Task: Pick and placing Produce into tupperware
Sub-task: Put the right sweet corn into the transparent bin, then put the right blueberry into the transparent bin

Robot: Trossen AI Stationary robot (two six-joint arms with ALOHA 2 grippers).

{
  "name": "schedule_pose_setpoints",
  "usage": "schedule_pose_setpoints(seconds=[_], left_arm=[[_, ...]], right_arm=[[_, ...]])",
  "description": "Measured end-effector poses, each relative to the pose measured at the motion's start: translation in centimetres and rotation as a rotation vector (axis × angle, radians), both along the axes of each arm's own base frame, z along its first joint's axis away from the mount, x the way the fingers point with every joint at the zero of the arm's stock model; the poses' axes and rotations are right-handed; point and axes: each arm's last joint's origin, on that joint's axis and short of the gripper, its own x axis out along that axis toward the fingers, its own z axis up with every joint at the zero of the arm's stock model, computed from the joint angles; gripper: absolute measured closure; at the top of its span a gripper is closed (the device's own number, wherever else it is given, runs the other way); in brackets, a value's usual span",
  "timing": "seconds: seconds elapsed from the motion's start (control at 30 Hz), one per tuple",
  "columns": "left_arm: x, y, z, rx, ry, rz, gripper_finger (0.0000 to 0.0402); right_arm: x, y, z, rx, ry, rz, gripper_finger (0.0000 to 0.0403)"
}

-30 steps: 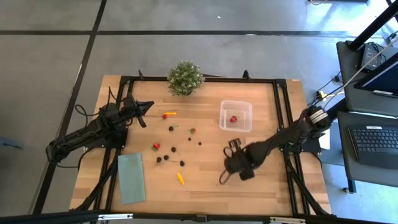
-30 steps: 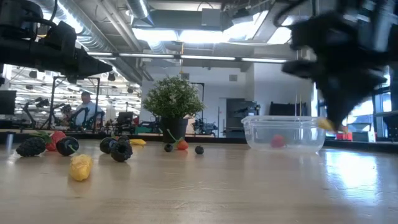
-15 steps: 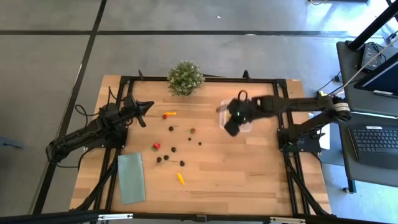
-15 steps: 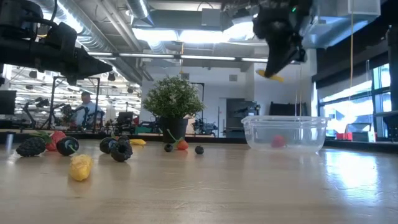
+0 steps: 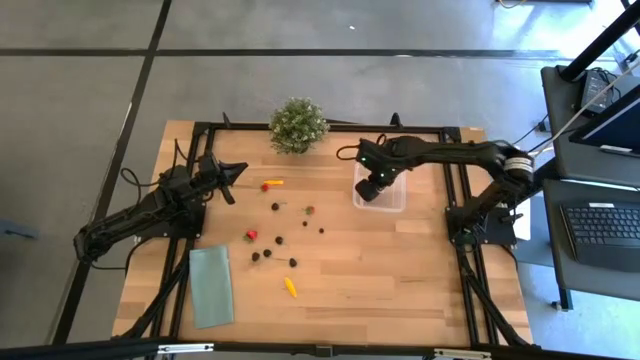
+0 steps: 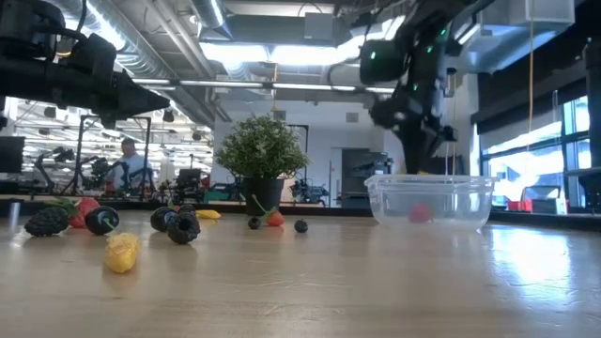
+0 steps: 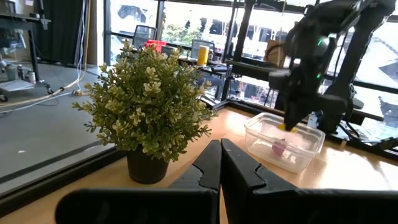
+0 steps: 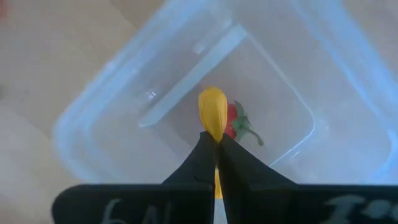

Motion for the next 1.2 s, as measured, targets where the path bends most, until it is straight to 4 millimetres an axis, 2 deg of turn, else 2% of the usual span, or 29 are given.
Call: schedule_pose_setpoints(seconds=[0.2, 0.37, 0.5, 0.63, 0.8, 0.9, 1.0, 1.1, 1.2], left_arm=[[0.0, 0.0, 0.0, 0.0, 0.0, 0.0, 0.0401], [0.0, 0.0, 0.0, 0.001, 0.001, 0.0, 0.0401], [0.0, 0.0, 0.0, 0.002, 0.001, 0.0, 0.0401], [0.0, 0.0, 0.0, 0.003, 0.0, 0.0, 0.0401], [0.0, 0.0, 0.0, 0.004, -0.001, 0.001, 0.0401], [0.0, 0.0, 0.0, 0.005, -0.001, 0.0, 0.0401], [0.0, 0.0, 0.0, 0.005, -0.001, 0.0, 0.0401], [0.0, 0.0, 0.0, 0.005, -0.001, 0.0, 0.0401], [0.0, 0.0, 0.0, 0.005, -0.002, 0.0, 0.0401]], right_arm=[[0.7, -0.3, -2.5, 0.026, 0.087, 0.033, 0.0393], [0.8, -0.3, -2.7, 0.026, 0.094, 0.056, 0.0389], [0.7, -0.3, -2.6, 0.023, 0.09, 0.066, 0.037], [0.7, -0.3, -2.6, 0.024, 0.09, 0.056, 0.032], [0.7, -0.3, -2.6, 0.025, 0.091, 0.055, 0.0224], [1.0, -0.4, -1.6, 0.022, 0.094, 0.061, 0.0173], [1.8, -0.7, 0.3, -0.002, 0.061, 0.098, 0.0138], [3.3, -0.8, 3.0, -0.044, -0.031, 0.141, 0.0118], [4.9, 0.0, 5.7, -0.081, -0.144, 0.203, 0.0112]])
